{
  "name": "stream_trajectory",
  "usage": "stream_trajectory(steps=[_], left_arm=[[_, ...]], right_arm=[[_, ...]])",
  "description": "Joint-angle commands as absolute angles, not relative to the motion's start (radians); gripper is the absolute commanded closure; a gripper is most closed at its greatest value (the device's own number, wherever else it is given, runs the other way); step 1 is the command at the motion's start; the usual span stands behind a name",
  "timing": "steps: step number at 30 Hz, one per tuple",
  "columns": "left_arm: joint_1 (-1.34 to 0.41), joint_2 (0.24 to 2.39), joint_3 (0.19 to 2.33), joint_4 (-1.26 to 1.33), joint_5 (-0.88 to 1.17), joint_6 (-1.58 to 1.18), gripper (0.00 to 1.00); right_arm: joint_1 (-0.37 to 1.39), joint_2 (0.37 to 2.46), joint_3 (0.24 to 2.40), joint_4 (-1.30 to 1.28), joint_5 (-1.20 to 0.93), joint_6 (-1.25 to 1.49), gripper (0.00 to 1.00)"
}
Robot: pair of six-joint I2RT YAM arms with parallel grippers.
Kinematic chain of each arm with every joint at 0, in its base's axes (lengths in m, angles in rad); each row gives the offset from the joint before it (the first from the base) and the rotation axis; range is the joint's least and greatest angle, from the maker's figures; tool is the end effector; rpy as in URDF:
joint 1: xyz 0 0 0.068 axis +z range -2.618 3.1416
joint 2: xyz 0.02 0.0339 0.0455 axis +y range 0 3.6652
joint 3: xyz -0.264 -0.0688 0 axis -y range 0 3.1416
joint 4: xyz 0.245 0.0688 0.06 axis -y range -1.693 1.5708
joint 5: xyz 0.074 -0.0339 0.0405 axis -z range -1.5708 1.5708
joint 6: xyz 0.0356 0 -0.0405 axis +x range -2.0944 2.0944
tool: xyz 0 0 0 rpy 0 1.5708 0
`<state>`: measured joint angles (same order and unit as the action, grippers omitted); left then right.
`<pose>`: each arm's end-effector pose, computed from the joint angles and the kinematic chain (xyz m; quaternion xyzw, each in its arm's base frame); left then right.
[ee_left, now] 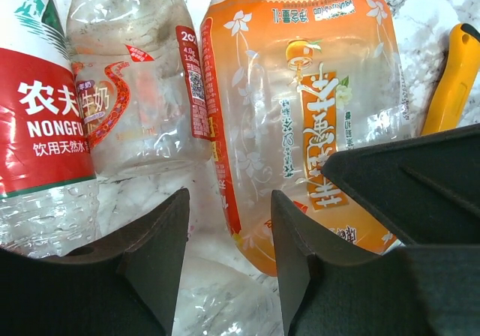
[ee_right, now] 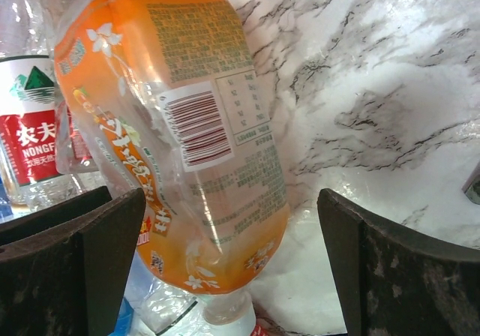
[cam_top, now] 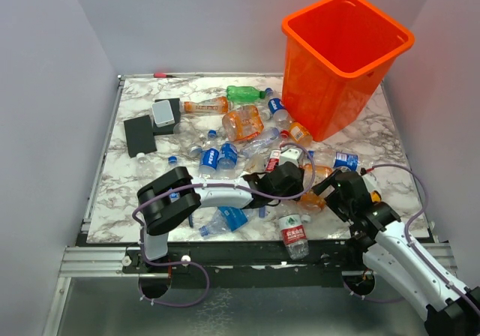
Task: Put the plastic bottles in the bin
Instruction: Pick up the plastic bottle at the center of the board.
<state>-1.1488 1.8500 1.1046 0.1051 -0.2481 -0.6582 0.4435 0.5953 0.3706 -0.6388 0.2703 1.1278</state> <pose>0.1720 -0.3618 0.1804 0.1615 0.8738 -0.2813 0.3624 0.1161 0.0446 0.1831 0.3558 0.8600 0.1534 0.3320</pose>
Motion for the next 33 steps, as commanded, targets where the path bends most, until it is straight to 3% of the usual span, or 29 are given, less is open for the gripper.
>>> stream_trajectory(steps=[1,10,19,22,27,30,33], left_arm=[[-1.149,1.882,1.045,0.002,-0.312,-0.65,0.53],[-1.148,1.877,0.995,0.038,-0.284,-0.66,0.53],[-1.149,1.862,0.946,0.137,-0.171,-0.65,0.53],[-1.149,1.853,0.937,0.156,-0.158,-0.653,0.54],[-1.149,1.819,0.94,0.16,-0.144,-0.651,0.53],[-1.15,1.772,0.95,0.15,-0.143,-0.648,0.43],[-1.15,1.707,0.978,0.106,-0.156,-0.629,0.3]], right_arm=[[0.44,0.626,0.365,-0.642,0.254,1.13,0.0],[0.439,0.649,0.259,-0.451,0.182,1.149,0.0],[0.439,0.527,0.131,-0.261,0.168,1.134,0.05],[0.44,0.475,0.121,-0.231,0.166,1.113,0.12],[0.439,0.43,0.149,-0.226,0.142,1.063,0.39],[0.44,0.413,0.197,-0.27,0.134,1.026,0.5],[0.44,0.378,0.264,-0.329,0.13,0.982,0.54]])
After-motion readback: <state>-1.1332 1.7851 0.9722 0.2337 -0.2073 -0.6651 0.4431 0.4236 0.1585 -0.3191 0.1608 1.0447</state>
